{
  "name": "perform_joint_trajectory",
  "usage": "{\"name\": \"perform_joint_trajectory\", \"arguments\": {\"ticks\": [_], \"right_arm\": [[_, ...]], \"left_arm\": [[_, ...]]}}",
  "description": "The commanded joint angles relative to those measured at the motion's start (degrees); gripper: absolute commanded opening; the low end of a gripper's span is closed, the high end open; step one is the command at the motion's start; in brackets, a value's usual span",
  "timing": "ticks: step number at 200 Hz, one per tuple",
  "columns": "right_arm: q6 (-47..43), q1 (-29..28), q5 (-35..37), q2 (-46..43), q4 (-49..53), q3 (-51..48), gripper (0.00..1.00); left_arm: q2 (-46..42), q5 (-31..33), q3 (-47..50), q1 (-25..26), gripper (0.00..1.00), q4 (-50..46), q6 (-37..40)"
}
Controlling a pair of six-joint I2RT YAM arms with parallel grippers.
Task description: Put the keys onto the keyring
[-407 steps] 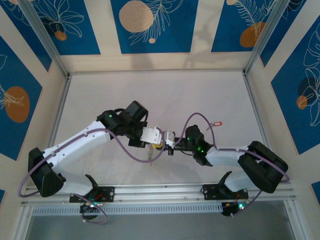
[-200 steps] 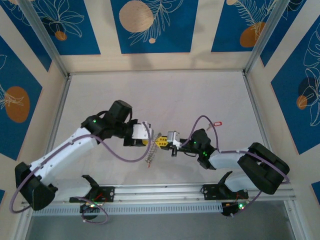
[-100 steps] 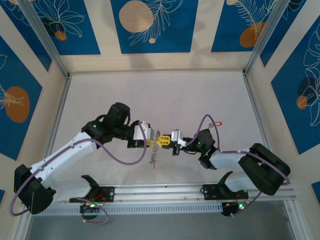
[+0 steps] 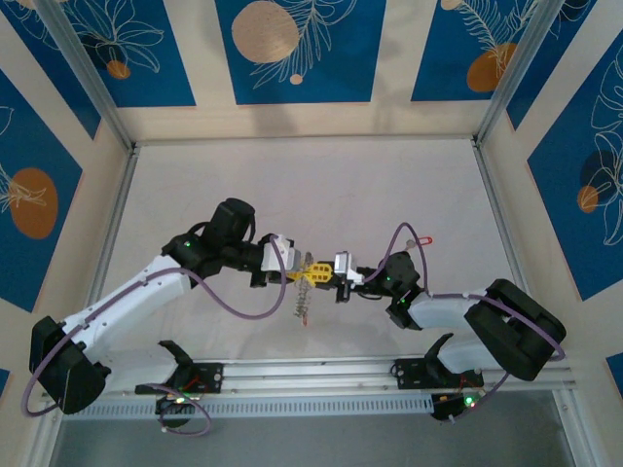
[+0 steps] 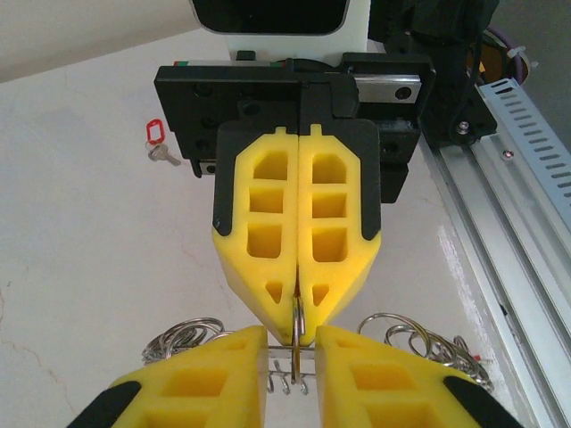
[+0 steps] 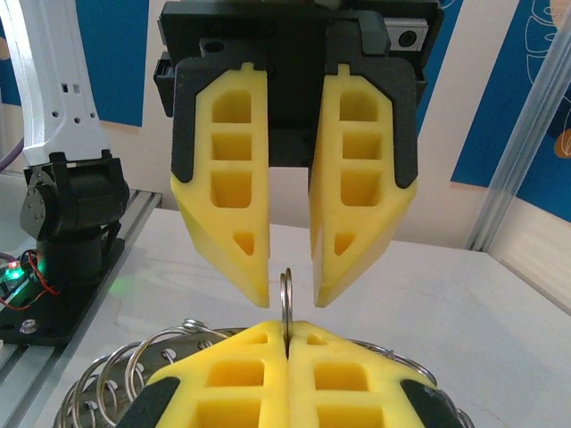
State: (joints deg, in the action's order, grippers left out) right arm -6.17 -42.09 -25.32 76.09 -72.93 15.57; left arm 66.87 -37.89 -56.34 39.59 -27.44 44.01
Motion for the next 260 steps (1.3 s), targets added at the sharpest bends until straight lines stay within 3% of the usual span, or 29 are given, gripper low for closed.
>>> {"name": "perform_joint_trajectory", "arguments": {"ticks": [1, 34, 57, 86, 99, 131, 158, 260], "right_arm": [[0.8, 0.1, 0.5, -1.6, -4.5, 0.3, 0.00], [0.7, 0.0, -0.4, -1.4, -5.0, 0.4, 0.00], [0.8, -0.1, -0.9, -1.0, -4.4, 0.7, 0.00], [-0.5, -0.5, 0.8, -0.9, -1.6, 1.3, 0.00], [-3.0, -0.9, 2.8, -1.7, 3.3, 1.9, 0.07], [-7.3, -1.3, 6.3, -5.8, 18.2, 4.5, 0.12], [-8.4, -1.4, 6.6, -6.2, 19.8, 4.7, 0.12], [-8.7, -3.9, 6.7, -2.6, 20.6, 7.4, 0.13]], "left_arm": [[-0.1, -1.1, 0.9, -0.3, 0.19, -0.4, 1.1], [0.6, -0.7, 0.7, -0.3, 0.16, -0.5, 1.3], [0.6, -0.8, 0.2, -0.3, 0.00, -0.3, 1.3], [-0.1, -0.6, -0.7, -0.3, 0.00, 0.0, 0.3], [-0.1, 1.2, -1.6, -0.3, 0.00, -1.3, 0.3], [1.1, 10.5, -4.5, 1.3, 0.00, -7.6, 3.7], [3.2, 16.9, -7.4, 3.8, 0.00, -12.1, 4.9], [5.4, 15.5, -12.0, 5.4, 0.00, -17.3, 4.3]]}}
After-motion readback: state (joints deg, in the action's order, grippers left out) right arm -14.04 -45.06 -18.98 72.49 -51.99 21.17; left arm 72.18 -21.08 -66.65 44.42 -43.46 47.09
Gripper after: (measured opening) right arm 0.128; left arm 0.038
